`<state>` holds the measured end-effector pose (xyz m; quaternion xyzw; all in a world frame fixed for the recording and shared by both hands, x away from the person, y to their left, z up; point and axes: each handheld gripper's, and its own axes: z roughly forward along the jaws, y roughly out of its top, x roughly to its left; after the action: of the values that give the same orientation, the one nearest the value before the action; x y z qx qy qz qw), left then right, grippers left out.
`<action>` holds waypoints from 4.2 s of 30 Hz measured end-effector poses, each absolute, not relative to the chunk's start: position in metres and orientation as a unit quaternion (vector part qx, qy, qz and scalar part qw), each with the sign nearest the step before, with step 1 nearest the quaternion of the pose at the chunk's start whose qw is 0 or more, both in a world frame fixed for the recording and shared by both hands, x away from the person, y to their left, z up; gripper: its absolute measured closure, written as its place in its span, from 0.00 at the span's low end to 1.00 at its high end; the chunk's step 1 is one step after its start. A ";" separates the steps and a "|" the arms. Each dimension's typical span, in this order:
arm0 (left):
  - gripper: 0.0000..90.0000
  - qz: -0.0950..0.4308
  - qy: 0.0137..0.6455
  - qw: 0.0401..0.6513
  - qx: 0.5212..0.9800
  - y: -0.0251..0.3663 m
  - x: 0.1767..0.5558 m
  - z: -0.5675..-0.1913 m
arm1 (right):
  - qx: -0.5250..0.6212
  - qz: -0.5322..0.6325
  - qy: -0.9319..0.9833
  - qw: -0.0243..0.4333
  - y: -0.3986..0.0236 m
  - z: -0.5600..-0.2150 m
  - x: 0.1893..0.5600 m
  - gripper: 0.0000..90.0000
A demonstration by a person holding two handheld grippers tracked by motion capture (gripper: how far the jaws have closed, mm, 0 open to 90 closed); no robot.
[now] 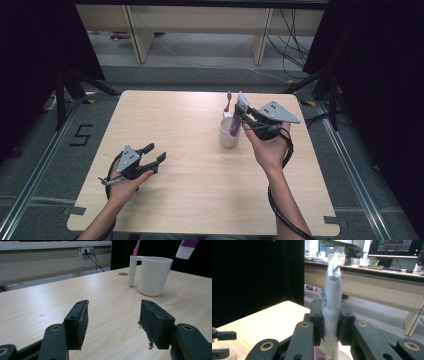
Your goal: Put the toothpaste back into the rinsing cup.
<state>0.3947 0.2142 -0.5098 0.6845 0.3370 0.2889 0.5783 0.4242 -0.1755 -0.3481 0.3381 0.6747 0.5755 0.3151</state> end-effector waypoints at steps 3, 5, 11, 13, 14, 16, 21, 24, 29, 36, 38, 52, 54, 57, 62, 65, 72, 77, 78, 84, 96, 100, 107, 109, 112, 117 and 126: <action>0.44 0.287 0.342 0.581 0.681 0.215 0.394 -0.512 | 0.342 0.578 0.671 0.313 -0.174 -0.346 0.427 0.87; 0.44 0.289 0.342 0.581 0.680 0.216 0.395 -0.513 | 0.340 0.578 0.670 0.318 -0.174 -0.344 0.429 0.87; 0.44 0.299 0.336 0.582 0.678 0.217 0.396 -0.516 | 0.339 0.576 0.668 0.327 -0.173 -0.342 0.435 0.87; 0.44 0.299 0.335 0.581 0.679 0.216 0.395 -0.516 | 0.337 0.575 0.669 0.331 -0.173 -0.340 0.437 0.87; 0.44 0.298 0.334 0.582 0.679 0.216 0.395 -0.517 | 0.338 0.574 0.668 0.332 -0.173 -0.340 0.438 0.87; 0.44 0.301 0.331 0.583 0.678 0.216 0.396 -0.518 | 0.338 0.575 0.667 0.332 -0.173 -0.339 0.440 0.87; 0.44 0.302 0.333 0.584 0.676 0.216 0.396 -0.519 | 0.340 0.574 0.667 0.332 -0.170 -0.338 0.445 0.87; 0.44 0.305 0.328 0.585 0.676 0.216 0.396 -0.521 | 0.340 0.574 0.666 0.334 -0.169 -0.336 0.448 0.87; 0.44 0.304 0.328 0.582 0.679 0.215 0.396 -0.521 | 0.341 0.578 0.662 0.334 -0.164 -0.336 0.452 0.87; 0.44 0.301 0.329 0.582 0.680 0.213 0.395 -0.523 | 0.343 0.576 0.663 0.334 -0.162 -0.335 0.456 0.87; 0.44 0.301 0.328 0.582 0.680 0.213 0.395 -0.523 | 0.340 0.574 0.661 0.344 -0.162 -0.335 0.458 0.87; 0.43 0.304 0.324 0.583 0.680 0.212 0.395 -0.523 | 0.351 0.568 0.662 0.340 -0.160 -0.341 0.468 0.87; 0.43 0.305 0.324 0.581 0.682 0.212 0.395 -0.523 | 0.349 0.568 0.663 0.341 -0.160 -0.342 0.470 0.87; 0.43 0.304 0.324 0.581 0.682 0.212 0.395 -0.523 | 0.357 0.568 0.661 0.336 -0.159 -0.345 0.471 0.87; 0.43 0.303 0.325 0.582 0.681 0.212 0.395 -0.523 | 0.360 0.563 0.665 0.334 -0.160 -0.350 0.474 0.87; 0.43 0.303 0.325 0.582 0.681 0.212 0.395 -0.523 | 0.361 0.559 0.666 0.339 -0.160 -0.353 0.477 0.87; 0.43 0.303 0.324 0.582 0.681 0.211 0.395 -0.523 | 0.368 0.556 0.668 0.331 -0.159 -0.359 0.479 0.87; 0.43 0.302 0.325 0.583 0.681 0.212 0.395 -0.523 | 0.377 0.553 0.668 0.326 -0.159 -0.364 0.480 0.87; 0.43 0.302 0.325 0.583 0.681 0.212 0.395 -0.523 | 0.374 0.555 0.667 0.327 -0.159 -0.364 0.481 0.86; 0.43 0.301 0.325 0.583 0.681 0.212 0.395 -0.523 | 0.375 0.551 0.669 0.330 -0.159 -0.370 0.483 0.86; 0.43 0.302 0.324 0.582 0.682 0.212 0.395 -0.523 | 0.382 0.542 0.675 0.324 -0.157 -0.380 0.486 0.86; 0.43 0.302 0.324 0.582 0.682 0.211 0.395 -0.523 | 0.377 0.544 0.674 0.330 -0.158 -0.384 0.488 0.86; 0.43 0.301 0.324 0.583 0.681 0.211 0.395 -0.523 | 0.384 0.538 0.676 0.327 -0.157 -0.392 0.489 0.86; 0.43 0.301 0.324 0.583 0.681 0.212 0.395 -0.523 | 0.388 0.537 0.677 0.321 -0.156 -0.394 0.489 0.86; 0.43 0.301 0.324 0.583 0.682 0.212 0.395 -0.523 | 0.395 0.534 0.677 0.318 -0.155 -0.397 0.489 0.86; 0.43 0.301 0.323 0.583 0.682 0.212 0.395 -0.523 | 0.394 0.532 0.679 0.319 -0.156 -0.403 0.491 0.86; 0.43 0.301 0.323 0.582 0.683 0.211 0.395 -0.523 | 0.409 0.527 0.678 0.309 -0.154 -0.410 0.491 0.86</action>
<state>0.3951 0.2115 -0.5232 0.6826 0.3231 0.3013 0.5822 0.4908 -0.1542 -0.4103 0.4089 0.6778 0.5271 0.3091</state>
